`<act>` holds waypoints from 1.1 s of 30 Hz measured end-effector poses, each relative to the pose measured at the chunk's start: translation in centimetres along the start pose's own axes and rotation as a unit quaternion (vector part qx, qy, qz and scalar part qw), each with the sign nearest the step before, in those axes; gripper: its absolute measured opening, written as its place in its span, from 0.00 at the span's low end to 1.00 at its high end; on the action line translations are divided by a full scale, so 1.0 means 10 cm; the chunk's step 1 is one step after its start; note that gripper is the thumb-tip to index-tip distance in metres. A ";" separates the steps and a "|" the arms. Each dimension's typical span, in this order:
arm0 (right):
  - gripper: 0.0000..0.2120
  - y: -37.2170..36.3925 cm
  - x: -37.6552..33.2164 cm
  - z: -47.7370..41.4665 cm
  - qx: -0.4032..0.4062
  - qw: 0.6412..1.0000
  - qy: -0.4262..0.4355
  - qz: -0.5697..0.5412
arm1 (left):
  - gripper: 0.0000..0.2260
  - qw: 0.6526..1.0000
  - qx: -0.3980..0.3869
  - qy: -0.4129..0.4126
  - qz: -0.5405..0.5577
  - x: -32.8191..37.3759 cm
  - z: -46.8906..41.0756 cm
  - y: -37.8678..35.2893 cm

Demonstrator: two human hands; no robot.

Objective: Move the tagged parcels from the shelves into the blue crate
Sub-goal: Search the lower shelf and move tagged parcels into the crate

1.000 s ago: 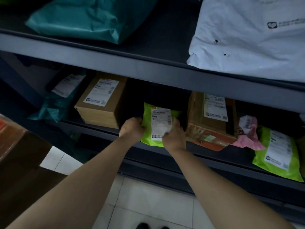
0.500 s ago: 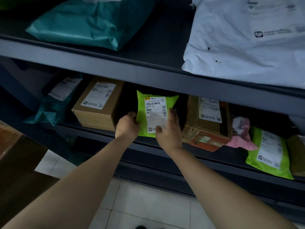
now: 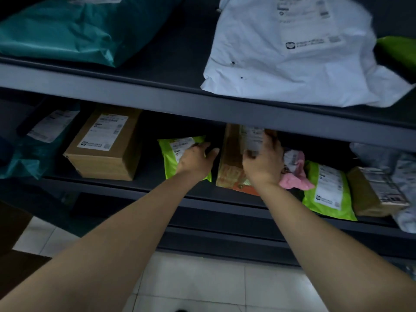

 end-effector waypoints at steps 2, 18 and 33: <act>0.35 0.00 0.32 -0.09 -0.038 0.996 -0.077 0.017 | 0.24 0.999 -0.032 0.027 0.033 0.18 0.01 -0.12; 0.22 0.08 0.84 0.17 -0.181 0.948 -0.088 -0.246 | 0.16 0.986 0.071 0.079 0.131 0.45 0.69 -0.35; 0.20 0.48 0.41 1.00 -0.187 0.939 -0.011 -0.289 | 0.12 0.952 0.192 0.160 0.179 0.23 2.09 -0.05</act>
Point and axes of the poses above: each hand's wrist, its own z-axis away from the middle knuckle, its own y-axis out of the back of the hand, x = y × z, the point moved 8 cm from there along -z, towards the middle knuckle, and after that the axes turned 1 degree about -x, right-handed, at the moved point
